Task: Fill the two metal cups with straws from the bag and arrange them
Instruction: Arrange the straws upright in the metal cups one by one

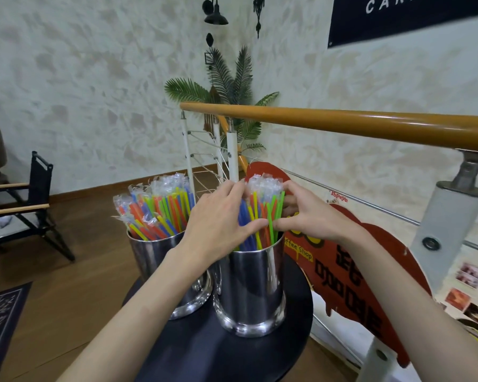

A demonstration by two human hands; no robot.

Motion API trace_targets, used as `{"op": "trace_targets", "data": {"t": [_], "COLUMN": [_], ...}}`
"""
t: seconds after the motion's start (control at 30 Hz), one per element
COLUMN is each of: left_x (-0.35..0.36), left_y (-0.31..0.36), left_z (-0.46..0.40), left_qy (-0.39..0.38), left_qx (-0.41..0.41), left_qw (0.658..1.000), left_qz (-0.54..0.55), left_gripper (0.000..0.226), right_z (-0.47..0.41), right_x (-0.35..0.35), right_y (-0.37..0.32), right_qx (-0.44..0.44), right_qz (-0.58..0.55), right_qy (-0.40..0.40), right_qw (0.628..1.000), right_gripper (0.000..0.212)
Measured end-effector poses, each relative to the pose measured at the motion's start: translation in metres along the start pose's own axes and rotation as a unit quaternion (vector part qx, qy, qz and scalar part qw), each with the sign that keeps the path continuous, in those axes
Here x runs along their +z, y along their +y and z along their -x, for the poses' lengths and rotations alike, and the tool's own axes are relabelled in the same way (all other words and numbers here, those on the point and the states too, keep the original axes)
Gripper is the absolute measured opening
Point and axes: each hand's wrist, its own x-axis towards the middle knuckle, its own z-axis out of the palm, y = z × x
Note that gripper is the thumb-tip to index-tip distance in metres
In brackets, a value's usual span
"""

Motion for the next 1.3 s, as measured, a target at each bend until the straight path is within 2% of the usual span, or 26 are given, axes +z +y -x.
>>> {"op": "trace_targets", "data": {"t": [0.3, 0.47, 0.57, 0.67, 0.73, 0.87, 1.07, 1.2, 1.3], "left_x": [0.007, 0.005, 0.005, 0.005, 0.005, 0.002, -0.001, 0.003, 0.005], "left_y": [-0.019, -0.024, -0.024, -0.023, -0.021, -0.021, -0.022, -0.021, -0.019], "left_z": [-0.007, -0.007, -0.007, -0.008, -0.008, -0.007, -0.008, -0.009, -0.009], "left_qy": [-0.028, -0.046, -0.047, -0.046, -0.042, -0.04, -0.028, -0.003, -0.002], "left_qx": [0.016, 0.001, -0.009, -0.016, -0.018, -0.015, -0.008, 0.01, 0.01], "left_qw": [0.995, 0.986, 0.983, 0.981, 0.98, 0.969, 0.954, 0.967, 0.99], "left_qz": [0.092, 0.163, 0.179, 0.186, 0.196, 0.245, 0.3, 0.255, 0.142], "left_gripper": [0.035, 0.021, 0.021, 0.02, 0.018, 0.018, 0.01, 0.025, 0.037], "right_z": [0.002, 0.011, 0.021, 0.026, 0.024, 0.015, 0.01, 0.012, 0.014], "right_x": [-0.003, -0.016, -0.03, -0.021, -0.005, 0.016, 0.016, 0.002, -0.013], "right_y": [-0.002, -0.023, -0.039, -0.051, -0.052, -0.041, -0.036, -0.036, -0.038], "right_qx": [-0.002, 0.064, 0.061, 0.043, 0.041, 0.019, -0.019, -0.021, -0.016], "right_qz": [0.024, 0.094, 0.108, 0.109, 0.154, 0.212, 0.191, 0.149, 0.086], "right_qy": [0.01, 0.064, 0.08, 0.0, -0.022, 0.011, 0.009, 0.026, 0.063], "right_qw": [1.0, 0.991, 0.989, 0.993, 0.987, 0.977, 0.981, 0.988, 0.994], "right_gripper": [0.054, 0.07, 0.053, 0.038, 0.034, 0.027, 0.019, 0.018, 0.005]}}
